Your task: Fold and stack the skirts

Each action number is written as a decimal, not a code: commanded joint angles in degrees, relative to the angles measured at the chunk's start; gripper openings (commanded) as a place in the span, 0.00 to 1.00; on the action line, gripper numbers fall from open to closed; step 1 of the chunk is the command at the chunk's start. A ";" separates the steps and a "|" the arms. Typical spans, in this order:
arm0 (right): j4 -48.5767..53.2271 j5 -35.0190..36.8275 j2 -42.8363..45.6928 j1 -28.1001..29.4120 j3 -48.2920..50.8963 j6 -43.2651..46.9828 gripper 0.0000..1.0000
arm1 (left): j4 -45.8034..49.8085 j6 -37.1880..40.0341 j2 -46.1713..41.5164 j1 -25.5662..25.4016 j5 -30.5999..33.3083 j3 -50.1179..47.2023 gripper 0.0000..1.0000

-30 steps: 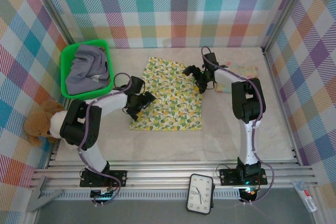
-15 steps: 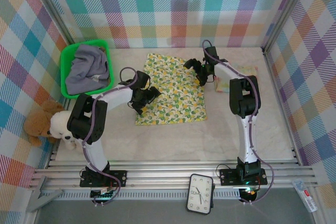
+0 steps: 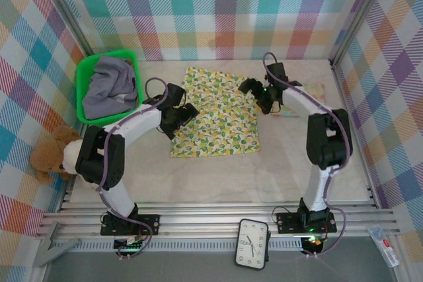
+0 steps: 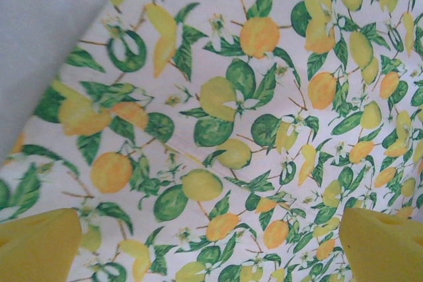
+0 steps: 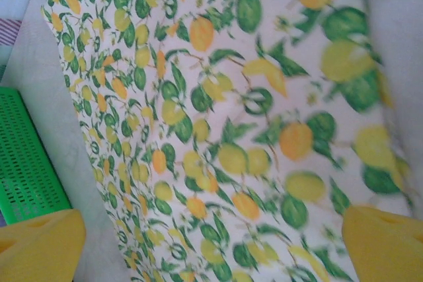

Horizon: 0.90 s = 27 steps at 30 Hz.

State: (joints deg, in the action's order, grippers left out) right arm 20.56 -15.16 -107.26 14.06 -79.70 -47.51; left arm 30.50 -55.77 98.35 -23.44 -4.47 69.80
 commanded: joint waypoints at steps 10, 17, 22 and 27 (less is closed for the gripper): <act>5.05 0.41 24.33 0.08 28.52 -1.33 0.89 | 4.89 -6.08 -13.44 5.40 6.41 -11.07 1.00; -3.22 -3.40 26.37 0.28 38.83 -7.16 0.55 | 4.37 -6.29 -16.26 6.21 8.94 -12.47 1.00; -5.68 -1.43 24.50 0.89 39.18 -6.39 0.43 | 4.30 -6.19 -16.73 6.22 8.73 -12.79 1.00; -5.77 0.50 22.93 1.05 40.05 -5.84 0.38 | 4.09 -7.33 -17.06 6.31 7.87 -13.77 1.00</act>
State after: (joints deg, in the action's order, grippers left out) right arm 16.16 -15.90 -83.09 14.72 -40.49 -53.54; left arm 34.35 -62.15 82.52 -17.78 2.92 57.23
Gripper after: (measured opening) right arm 0.387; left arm 0.999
